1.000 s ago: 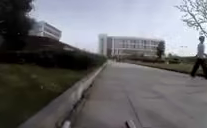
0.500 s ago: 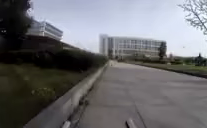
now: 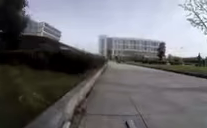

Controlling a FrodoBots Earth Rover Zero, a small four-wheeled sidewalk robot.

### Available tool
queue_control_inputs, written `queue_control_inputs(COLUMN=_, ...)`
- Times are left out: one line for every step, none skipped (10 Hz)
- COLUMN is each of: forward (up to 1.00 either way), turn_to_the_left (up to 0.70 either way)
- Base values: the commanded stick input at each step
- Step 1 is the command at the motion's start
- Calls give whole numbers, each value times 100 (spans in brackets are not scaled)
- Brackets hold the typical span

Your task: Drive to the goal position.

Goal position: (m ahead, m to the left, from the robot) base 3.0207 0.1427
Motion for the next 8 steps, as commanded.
queue_control_inputs(forward=45, turn_to_the_left=-27)
queue_control_inputs(forward=45, turn_to_the_left=-27)
queue_control_inputs(forward=45, turn_to_the_left=-27)
queue_control_inputs(forward=45, turn_to_the_left=-27)
queue_control_inputs(forward=45, turn_to_the_left=-27)
queue_control_inputs(forward=45, turn_to_the_left=-27)
queue_control_inputs(forward=45, turn_to_the_left=-27)
queue_control_inputs(forward=45, turn_to_the_left=-20)
